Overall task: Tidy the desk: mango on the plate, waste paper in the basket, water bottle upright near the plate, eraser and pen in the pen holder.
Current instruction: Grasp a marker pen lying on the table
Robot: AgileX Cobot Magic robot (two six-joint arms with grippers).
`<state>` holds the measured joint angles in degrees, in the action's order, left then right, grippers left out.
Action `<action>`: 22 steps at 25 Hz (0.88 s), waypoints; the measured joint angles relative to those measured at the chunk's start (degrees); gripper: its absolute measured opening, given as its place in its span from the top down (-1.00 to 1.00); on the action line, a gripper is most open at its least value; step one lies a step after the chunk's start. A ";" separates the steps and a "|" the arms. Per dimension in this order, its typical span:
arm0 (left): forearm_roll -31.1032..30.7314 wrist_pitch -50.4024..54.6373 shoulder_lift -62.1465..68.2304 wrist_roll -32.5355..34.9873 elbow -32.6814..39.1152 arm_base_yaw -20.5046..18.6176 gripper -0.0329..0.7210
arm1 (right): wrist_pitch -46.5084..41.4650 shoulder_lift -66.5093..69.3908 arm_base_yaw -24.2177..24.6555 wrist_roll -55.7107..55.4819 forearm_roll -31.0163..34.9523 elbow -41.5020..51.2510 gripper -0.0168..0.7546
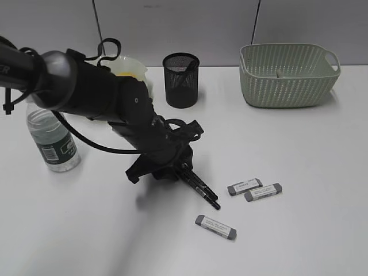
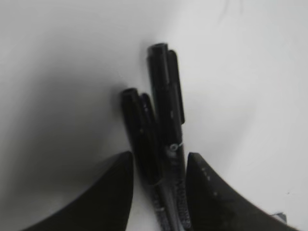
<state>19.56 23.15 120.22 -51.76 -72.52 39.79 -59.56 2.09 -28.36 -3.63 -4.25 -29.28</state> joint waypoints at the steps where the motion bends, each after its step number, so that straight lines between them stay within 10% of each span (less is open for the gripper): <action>1: 0.06 -1.27 0.21 0.00 -0.02 0.00 0.16 | 0.00 0.00 0.00 0.00 0.00 0.00 -0.31; 22: -15.14 -2.05 2.23 -0.17 -6.26 -0.48 0.16 | 0.00 0.00 0.00 0.00 0.00 0.00 -0.31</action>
<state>4.42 21.09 122.44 -51.93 -78.78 39.31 -59.56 2.09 -28.36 -3.63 -4.25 -29.28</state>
